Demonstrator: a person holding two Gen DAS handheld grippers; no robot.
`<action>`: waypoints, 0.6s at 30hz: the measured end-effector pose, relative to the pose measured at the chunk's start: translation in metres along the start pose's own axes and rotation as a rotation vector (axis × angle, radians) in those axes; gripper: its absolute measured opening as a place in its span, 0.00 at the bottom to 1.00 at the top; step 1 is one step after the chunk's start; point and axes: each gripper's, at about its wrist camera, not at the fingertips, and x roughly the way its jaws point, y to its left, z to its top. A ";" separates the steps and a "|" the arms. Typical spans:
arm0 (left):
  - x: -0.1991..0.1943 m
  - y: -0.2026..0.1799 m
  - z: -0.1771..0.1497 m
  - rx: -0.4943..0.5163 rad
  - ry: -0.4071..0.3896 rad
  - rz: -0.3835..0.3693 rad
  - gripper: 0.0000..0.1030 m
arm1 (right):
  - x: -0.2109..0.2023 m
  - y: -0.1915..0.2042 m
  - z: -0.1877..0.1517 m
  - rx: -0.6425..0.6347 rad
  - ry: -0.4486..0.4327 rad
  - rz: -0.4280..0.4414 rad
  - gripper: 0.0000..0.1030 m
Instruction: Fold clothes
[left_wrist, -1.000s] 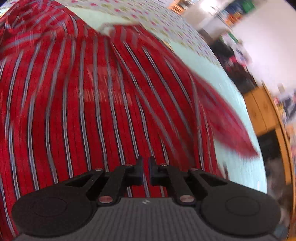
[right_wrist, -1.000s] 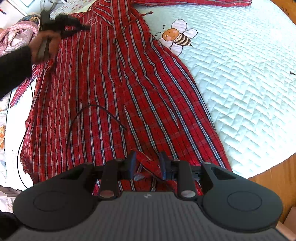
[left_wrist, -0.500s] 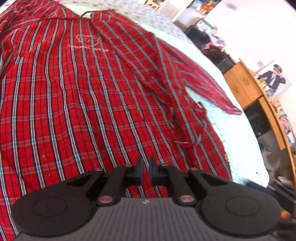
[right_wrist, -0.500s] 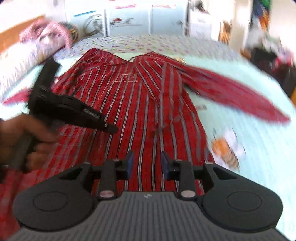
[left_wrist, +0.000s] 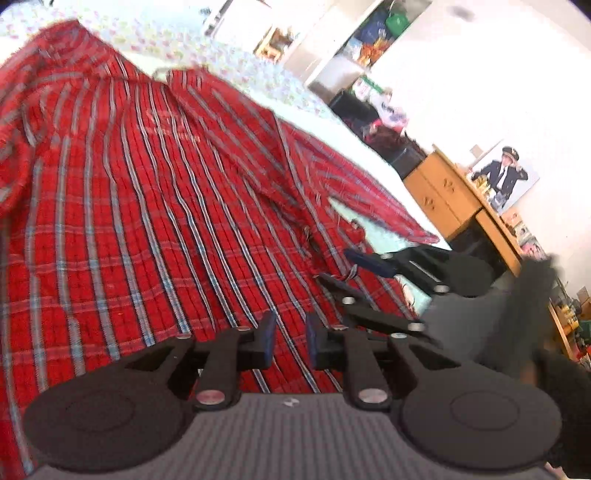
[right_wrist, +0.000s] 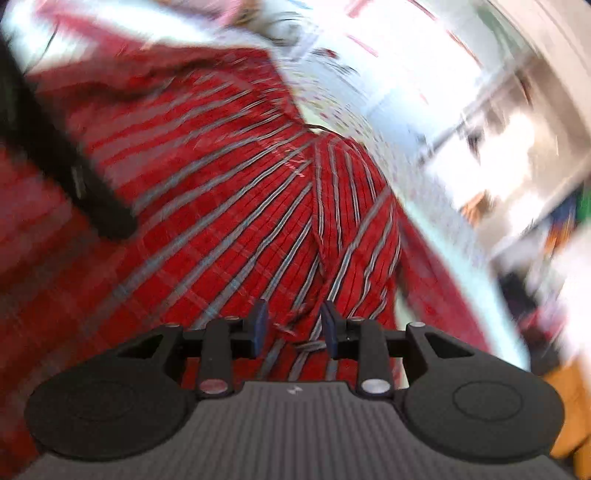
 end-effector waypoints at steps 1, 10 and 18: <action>-0.010 -0.002 -0.003 -0.011 -0.019 0.011 0.17 | 0.003 0.005 -0.001 -0.058 0.001 -0.025 0.29; -0.100 -0.027 -0.054 -0.121 -0.172 0.059 0.29 | -0.002 0.006 -0.006 -0.218 0.072 -0.070 0.01; -0.095 -0.047 -0.085 -0.041 -0.141 0.120 0.31 | 0.000 0.038 -0.010 -0.439 0.067 -0.098 0.39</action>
